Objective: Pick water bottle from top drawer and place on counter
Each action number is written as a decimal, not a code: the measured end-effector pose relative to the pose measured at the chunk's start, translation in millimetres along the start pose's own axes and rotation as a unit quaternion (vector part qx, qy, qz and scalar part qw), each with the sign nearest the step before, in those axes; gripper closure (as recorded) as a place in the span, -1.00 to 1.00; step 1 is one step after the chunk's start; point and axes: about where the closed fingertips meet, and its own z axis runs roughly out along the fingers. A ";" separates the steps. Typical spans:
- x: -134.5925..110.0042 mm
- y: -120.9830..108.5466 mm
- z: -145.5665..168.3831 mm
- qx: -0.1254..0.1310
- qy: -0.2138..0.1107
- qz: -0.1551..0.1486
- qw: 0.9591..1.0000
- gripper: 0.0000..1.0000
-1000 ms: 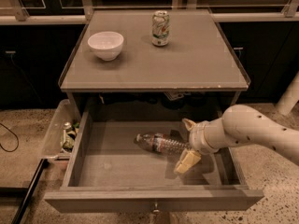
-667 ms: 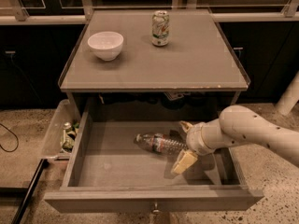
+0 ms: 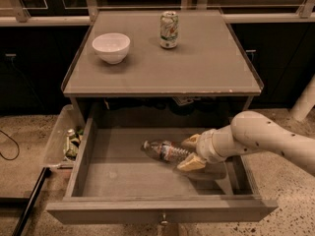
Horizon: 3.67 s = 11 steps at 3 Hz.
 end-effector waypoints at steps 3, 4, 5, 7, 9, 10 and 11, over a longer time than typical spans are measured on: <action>0.0 0.0 0.1 0.000 0.000 0.000 1.000 1.00; -0.3 0.1 -0.1 0.000 0.000 0.000 1.000 1.00; -26.0 2.0 -21.9 0.009 -0.006 -0.031 0.999 1.00; -96.3 -15.1 -126.7 0.069 0.021 -0.107 0.992 1.00; -142.3 -72.0 -257.7 0.143 0.013 -0.110 0.984 1.00; -158.9 -88.6 -291.8 0.168 0.004 -0.115 0.979 1.00; -159.1 -88.9 -291.9 0.168 0.004 -0.116 0.979 1.00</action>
Offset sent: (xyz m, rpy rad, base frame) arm 0.0000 0.0000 0.0000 0.0000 0.0000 0.0000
